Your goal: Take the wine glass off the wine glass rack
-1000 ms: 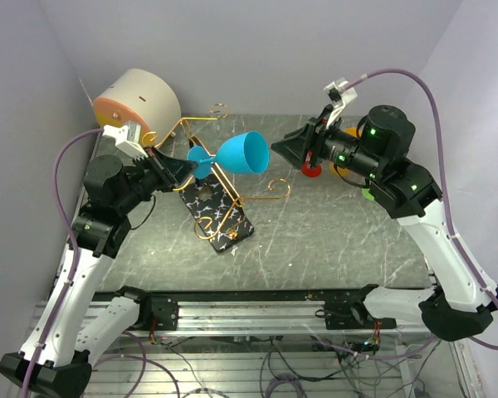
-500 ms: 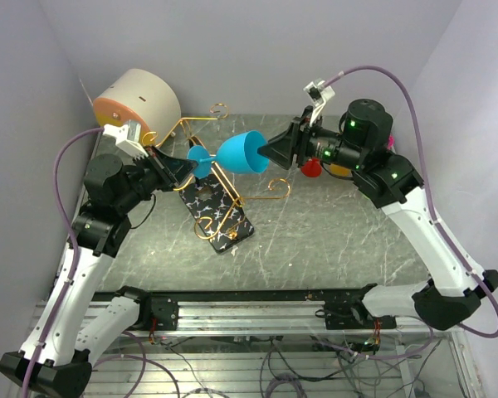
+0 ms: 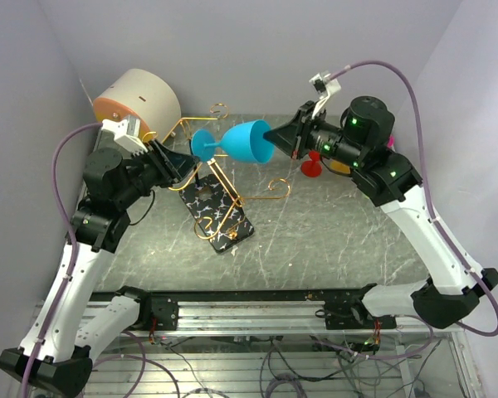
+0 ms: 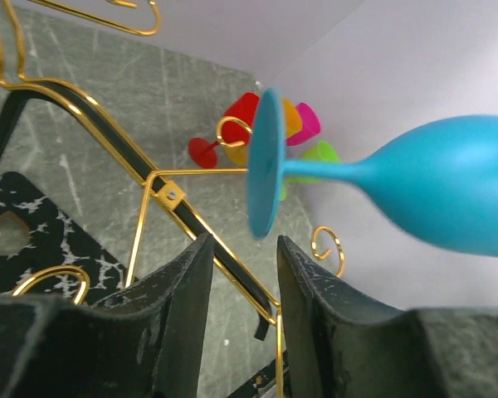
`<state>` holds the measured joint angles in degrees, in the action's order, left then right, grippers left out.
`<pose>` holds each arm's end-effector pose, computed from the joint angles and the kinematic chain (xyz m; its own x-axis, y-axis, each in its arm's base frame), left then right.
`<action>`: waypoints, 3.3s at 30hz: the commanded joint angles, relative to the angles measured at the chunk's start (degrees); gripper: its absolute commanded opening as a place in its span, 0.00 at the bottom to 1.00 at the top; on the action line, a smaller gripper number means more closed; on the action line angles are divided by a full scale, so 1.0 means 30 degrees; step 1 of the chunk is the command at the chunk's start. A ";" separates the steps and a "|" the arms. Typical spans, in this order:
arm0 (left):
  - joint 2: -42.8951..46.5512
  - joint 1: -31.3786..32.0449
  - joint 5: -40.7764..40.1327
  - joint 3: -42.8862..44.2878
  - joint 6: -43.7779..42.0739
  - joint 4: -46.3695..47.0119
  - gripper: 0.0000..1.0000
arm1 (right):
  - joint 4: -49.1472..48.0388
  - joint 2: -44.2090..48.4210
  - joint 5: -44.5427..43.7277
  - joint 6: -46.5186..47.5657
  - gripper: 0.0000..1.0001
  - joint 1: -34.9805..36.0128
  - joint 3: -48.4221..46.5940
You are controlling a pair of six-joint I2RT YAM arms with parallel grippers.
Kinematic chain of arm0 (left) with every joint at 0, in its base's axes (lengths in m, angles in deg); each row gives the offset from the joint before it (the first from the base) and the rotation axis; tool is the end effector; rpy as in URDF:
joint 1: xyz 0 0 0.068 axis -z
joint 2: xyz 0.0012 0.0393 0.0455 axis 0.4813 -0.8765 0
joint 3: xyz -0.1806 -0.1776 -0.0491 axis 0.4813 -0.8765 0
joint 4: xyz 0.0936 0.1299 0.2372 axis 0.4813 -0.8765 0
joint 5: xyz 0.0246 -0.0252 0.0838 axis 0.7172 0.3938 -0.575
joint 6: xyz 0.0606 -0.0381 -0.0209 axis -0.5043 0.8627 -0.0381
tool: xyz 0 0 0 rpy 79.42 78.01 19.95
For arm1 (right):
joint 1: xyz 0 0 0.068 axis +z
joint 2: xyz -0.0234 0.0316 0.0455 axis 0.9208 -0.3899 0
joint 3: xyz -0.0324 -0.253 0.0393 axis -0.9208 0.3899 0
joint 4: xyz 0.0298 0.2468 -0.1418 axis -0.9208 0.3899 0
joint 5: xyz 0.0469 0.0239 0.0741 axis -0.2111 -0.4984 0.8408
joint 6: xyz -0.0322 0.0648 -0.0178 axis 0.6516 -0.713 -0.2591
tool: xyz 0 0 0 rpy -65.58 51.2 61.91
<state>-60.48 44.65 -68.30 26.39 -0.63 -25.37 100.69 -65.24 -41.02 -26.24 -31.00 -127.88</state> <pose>0.2277 -0.0860 0.4063 -0.4420 -0.5377 -0.7180 0.3700 0.6199 -0.6920 0.2464 0.2063 0.4878 -0.3479 0.1339 -0.9279 -0.7595 0.5401 0.3627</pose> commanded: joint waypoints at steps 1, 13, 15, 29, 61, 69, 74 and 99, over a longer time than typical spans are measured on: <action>-0.0289 -0.0109 -0.1806 0.1276 -0.1219 -0.1590 0.48 | -0.0224 0.0497 -0.3888 0.0354 0.00 -0.0040 -0.1402; 0.0269 -0.0107 -0.4218 0.1321 -0.2928 -0.3125 0.45 | 0.4591 -0.1589 -1.5516 0.0787 0.00 -0.2364 -0.4279; 0.0304 -0.0108 -0.4425 0.1291 -0.3107 -0.3278 0.45 | 0.5305 -0.1819 -1.4998 -0.0058 0.00 -0.4089 -0.4149; -0.0263 -0.0107 -0.5188 0.1154 -0.4217 -0.3704 0.44 | 0.8073 -0.0099 -0.9661 -0.2769 0.00 -1.1868 0.1064; 0.1790 -0.0123 -0.9234 -0.1169 -0.5130 -0.3998 0.43 | 0.6956 -0.3267 -1.2598 -0.6307 0.00 -1.3479 0.5582; 0.2029 -0.0108 -0.9794 -0.1571 -0.5157 -0.4193 0.43 | 0.6509 -0.4028 -1.2752 -0.6180 0.00 -1.3483 0.5251; 0.2115 -0.0108 -0.9940 -0.1771 -0.5086 -0.4059 0.43 | 0.6528 -0.4336 -1.2731 -0.5989 0.06 -1.3481 0.4641; 0.2841 -0.0107 -1.1476 -0.3519 -0.5613 -0.3196 0.46 | -0.4024 0.4318 -0.1338 -0.3849 0.89 -1.3453 1.0426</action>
<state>-52.67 44.65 -100.93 15.88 -16.30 -37.90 98.00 -56.32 -53.74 -38.97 -71.10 -102.37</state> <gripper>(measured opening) 0.450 0.805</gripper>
